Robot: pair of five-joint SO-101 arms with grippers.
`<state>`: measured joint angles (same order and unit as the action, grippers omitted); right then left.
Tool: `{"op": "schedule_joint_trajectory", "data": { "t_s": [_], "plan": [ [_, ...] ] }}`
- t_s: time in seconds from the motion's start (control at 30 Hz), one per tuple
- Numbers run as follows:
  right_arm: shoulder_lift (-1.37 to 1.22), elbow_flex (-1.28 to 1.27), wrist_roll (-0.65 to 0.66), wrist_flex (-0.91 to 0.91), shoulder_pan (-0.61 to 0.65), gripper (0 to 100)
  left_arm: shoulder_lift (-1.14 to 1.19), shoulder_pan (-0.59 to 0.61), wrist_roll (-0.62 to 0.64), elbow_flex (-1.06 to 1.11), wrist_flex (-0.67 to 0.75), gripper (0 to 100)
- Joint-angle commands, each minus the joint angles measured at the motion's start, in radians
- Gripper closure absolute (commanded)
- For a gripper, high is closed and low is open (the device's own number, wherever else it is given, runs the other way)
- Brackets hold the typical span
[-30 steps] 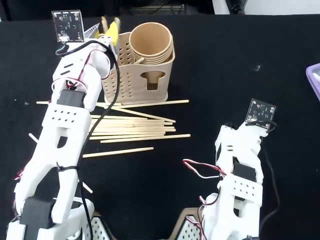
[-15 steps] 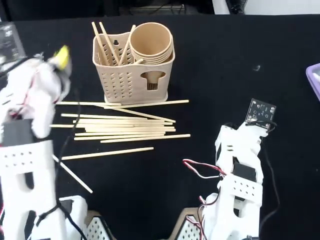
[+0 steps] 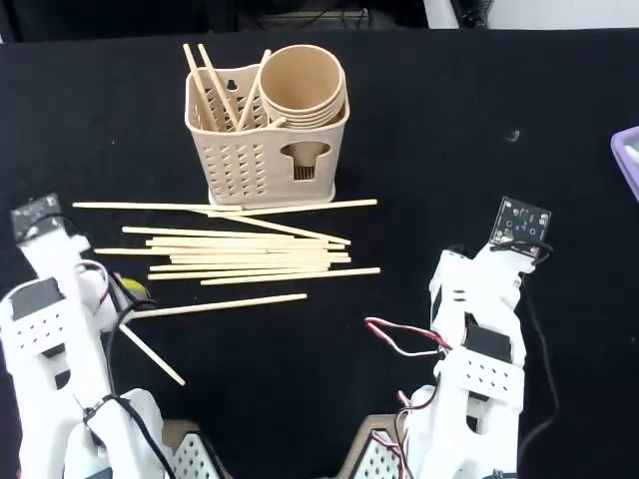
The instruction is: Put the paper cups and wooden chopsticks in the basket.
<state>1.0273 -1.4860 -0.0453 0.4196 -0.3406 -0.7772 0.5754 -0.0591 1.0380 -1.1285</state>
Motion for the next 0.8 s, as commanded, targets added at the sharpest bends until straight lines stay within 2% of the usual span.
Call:
{"op": "schedule_joint_trajectory", "data": {
  "t_s": [0.0, 0.17, 0.37, 0.5, 0.77],
  "plan": [
    [0.031, 0.007, 0.009, -0.023, 0.008, 97.3, -0.021, -0.001, -0.012, 0.028, -0.012, 71],
    [0.031, 0.007, 0.009, -0.023, 0.005, 97.3, -0.021, -0.002, -0.035, 0.093, 0.014, 71],
    [0.031, 0.008, 0.009, -0.023, 0.005, 97.3, -0.021, -0.004, -0.040, 0.229, 0.172, 71],
    [0.031, 0.008, 0.009, -0.023, 0.005, 97.3, -0.021, -0.036, -0.038, 0.237, 0.178, 71],
    [0.031, 0.008, 0.011, -0.023, 0.005, 97.3, -0.021, -0.127, 0.104, 0.228, 0.292, 71]
  ]
}}
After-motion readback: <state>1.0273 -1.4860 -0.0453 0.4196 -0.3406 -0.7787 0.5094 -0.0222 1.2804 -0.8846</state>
